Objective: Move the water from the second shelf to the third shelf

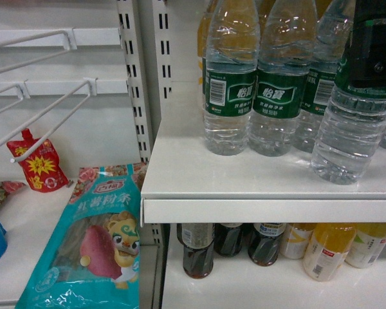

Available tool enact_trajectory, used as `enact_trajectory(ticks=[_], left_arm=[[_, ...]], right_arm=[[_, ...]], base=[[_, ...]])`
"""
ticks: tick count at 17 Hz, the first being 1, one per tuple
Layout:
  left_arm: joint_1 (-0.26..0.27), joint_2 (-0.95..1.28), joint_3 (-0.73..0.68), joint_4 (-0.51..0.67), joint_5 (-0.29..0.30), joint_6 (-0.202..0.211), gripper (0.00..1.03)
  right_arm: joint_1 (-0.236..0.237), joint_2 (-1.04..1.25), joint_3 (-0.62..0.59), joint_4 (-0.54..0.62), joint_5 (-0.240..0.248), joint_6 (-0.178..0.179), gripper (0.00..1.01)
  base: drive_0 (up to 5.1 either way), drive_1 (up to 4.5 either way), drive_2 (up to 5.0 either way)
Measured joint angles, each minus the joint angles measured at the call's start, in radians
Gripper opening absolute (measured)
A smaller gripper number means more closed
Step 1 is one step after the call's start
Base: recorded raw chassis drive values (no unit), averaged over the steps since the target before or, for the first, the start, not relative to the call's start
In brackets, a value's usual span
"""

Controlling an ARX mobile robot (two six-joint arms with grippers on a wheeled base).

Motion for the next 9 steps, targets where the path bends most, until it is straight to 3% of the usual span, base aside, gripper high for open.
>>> enact_trajectory(ticks=[4, 9], left_arm=[[0.000, 0.000, 0.000, 0.000, 0.000, 0.000, 0.98], [0.000, 0.000, 0.000, 0.000, 0.000, 0.000, 0.98]], right_arm=[[-0.031, -0.090, -0.024, -0.043, -0.063, 0.005, 0.98], [-0.015, -0.233, -0.099, -0.198, -0.113, 0.077, 0.98]], base=[[0.0, 0.00, 0.0], [0.0, 0.00, 0.0]])
